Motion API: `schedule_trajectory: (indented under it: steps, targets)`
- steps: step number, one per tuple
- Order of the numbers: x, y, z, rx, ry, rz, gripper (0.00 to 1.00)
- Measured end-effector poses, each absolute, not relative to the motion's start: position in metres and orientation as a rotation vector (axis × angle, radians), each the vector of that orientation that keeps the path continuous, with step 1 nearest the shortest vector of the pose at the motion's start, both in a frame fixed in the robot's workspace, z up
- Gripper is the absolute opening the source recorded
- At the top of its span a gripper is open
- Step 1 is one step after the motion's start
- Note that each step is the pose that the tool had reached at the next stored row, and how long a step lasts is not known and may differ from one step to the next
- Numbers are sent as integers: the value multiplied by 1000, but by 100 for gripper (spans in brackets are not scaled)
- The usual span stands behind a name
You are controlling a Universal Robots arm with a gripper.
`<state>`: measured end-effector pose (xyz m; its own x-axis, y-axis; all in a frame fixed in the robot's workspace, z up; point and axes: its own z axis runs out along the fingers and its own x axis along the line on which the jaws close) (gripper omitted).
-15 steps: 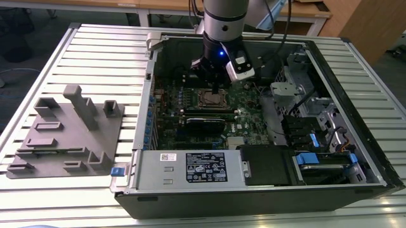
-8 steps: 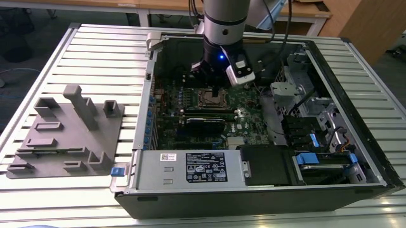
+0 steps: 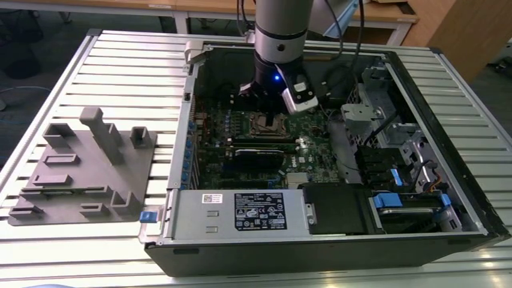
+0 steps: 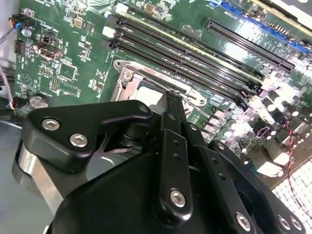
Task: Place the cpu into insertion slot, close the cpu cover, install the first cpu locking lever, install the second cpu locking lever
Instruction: 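Install the second cpu locking lever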
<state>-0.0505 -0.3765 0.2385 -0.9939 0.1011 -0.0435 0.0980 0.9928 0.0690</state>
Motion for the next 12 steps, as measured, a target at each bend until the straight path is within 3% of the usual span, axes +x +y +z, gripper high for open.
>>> schedule_trajectory:
  steps: [12]
  targets:
    - [-59,-381,234,154,3089,103,11]
